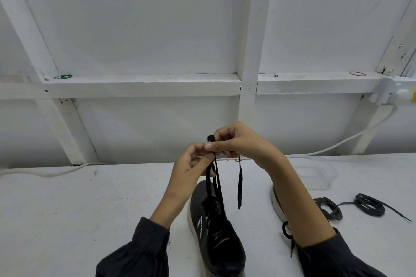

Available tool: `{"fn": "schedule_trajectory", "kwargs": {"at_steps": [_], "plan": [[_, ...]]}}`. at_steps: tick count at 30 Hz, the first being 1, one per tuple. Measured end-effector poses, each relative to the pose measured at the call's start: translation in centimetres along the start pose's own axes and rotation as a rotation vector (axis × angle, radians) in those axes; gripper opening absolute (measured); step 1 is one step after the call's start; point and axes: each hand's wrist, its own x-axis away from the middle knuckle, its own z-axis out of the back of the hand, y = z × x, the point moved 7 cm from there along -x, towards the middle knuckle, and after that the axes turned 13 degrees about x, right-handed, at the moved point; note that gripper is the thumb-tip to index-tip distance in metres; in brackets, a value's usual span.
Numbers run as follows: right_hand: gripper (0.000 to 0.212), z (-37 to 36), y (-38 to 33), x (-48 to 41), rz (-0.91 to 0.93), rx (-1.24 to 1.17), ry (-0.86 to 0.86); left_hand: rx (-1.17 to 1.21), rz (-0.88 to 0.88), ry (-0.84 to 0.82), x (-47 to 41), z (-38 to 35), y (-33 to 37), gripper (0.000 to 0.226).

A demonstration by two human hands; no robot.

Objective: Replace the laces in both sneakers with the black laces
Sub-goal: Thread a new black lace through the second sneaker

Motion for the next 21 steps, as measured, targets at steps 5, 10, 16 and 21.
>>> {"fn": "schedule_trajectory", "kwargs": {"at_steps": [5,10,16,21], "plan": [[0.026,1.6,0.2,-0.1,0.04,0.177,-0.055,0.099,0.085,0.022,-1.5,1.5,0.3,0.018],[0.029,4.8,-1.7,-0.9,0.161,0.502,0.255,-0.037,0.12,-0.024,-3.1,1.6,1.3,0.021],[0.018,4.9,-3.2,-2.3,0.231,0.681,0.398,-0.217,0.184,-0.229,-3.9,-1.1,2.5,0.031],[0.025,3.9,-1.9,-2.6,0.181,0.327,0.291,-0.223,0.17,-0.175,-4.5,-1.3,2.7,0.026]]}}
